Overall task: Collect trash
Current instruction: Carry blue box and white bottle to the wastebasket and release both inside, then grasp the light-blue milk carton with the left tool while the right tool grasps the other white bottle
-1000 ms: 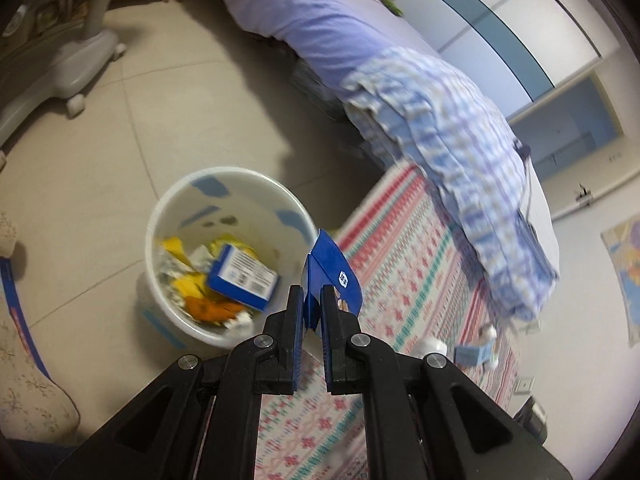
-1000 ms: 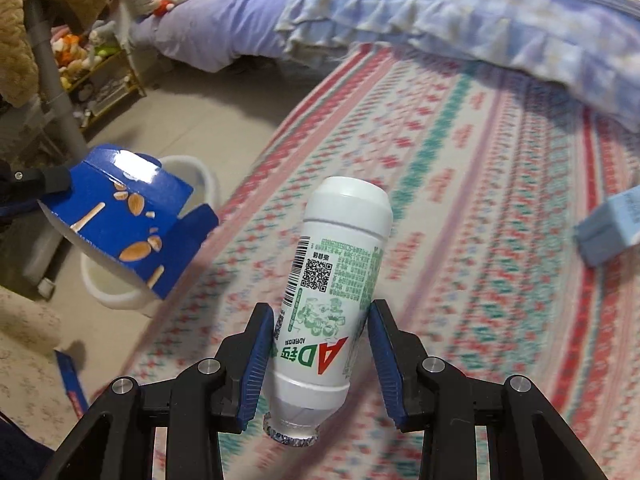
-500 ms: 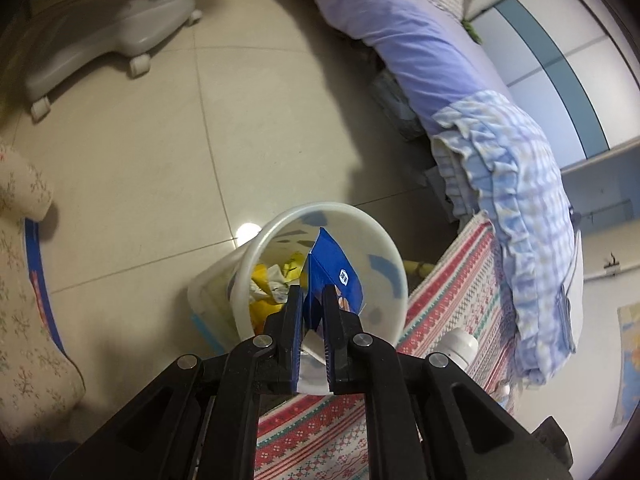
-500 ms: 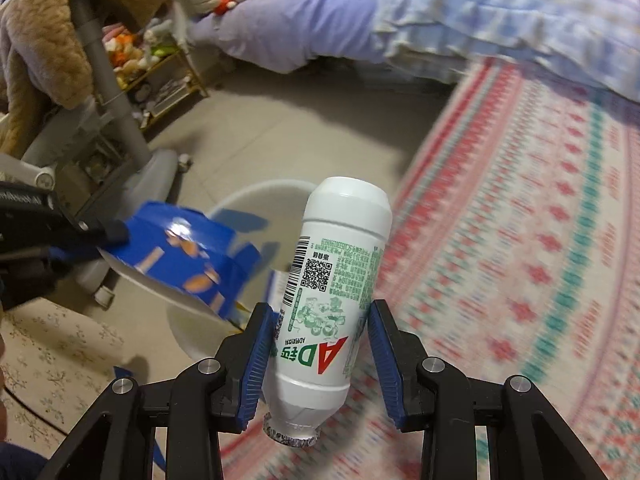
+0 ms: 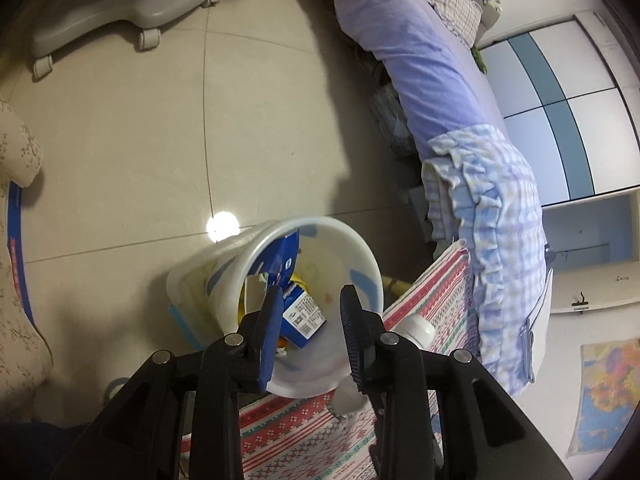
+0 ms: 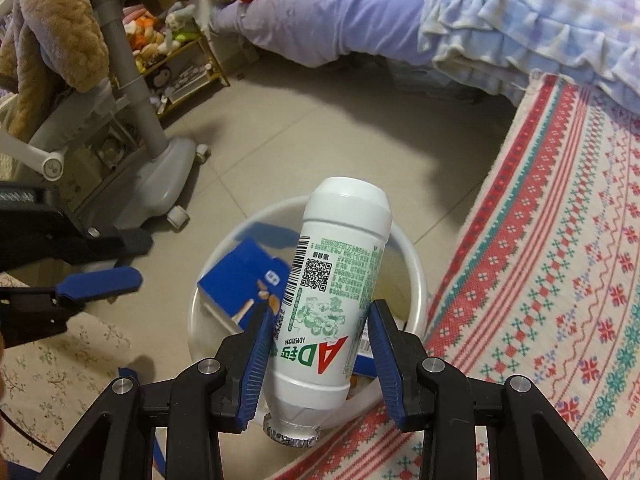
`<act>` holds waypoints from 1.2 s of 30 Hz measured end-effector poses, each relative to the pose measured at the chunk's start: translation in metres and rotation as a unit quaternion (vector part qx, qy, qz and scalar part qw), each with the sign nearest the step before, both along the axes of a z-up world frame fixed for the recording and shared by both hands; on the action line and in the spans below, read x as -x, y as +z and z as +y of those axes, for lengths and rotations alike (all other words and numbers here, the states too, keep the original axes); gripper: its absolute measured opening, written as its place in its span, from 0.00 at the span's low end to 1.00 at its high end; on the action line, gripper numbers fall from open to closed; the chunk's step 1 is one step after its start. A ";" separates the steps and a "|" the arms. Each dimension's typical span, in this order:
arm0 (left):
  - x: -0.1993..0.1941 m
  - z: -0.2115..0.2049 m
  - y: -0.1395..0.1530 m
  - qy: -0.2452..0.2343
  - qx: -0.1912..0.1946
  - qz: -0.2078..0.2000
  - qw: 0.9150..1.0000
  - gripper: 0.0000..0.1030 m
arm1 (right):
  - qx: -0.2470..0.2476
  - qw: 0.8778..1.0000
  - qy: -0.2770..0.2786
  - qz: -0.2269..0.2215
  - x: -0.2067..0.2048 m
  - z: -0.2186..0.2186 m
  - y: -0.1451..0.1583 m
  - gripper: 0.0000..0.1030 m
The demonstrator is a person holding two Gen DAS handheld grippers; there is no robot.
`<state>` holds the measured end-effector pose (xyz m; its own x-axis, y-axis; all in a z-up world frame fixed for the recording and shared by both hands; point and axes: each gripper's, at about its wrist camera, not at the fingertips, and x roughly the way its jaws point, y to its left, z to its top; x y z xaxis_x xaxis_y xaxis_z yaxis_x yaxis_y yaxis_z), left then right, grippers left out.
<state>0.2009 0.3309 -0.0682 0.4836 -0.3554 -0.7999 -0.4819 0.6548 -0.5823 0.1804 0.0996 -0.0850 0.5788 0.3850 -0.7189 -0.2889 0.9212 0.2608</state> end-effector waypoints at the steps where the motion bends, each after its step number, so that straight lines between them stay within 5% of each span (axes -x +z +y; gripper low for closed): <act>1: 0.000 0.001 0.001 0.001 -0.003 -0.001 1.000 0.30 | 0.001 1.000 0.002 0.001 -0.001 0.002 -0.002 0.42; 15: 0.007 -0.002 0.009 0.003 -0.035 -0.001 0.999 0.30 | -0.021 0.999 0.024 0.021 -0.023 0.031 -0.008 0.50; 25: 0.024 -0.066 0.026 -0.062 -0.101 -0.004 0.993 0.30 | -0.020 1.000 -0.008 0.011 0.011 -0.033 0.010 0.50; 36: 0.052 -0.193 0.054 -0.195 -0.132 -0.020 0.972 0.31 | -0.010 0.998 -0.068 0.005 0.063 -0.147 0.040 0.50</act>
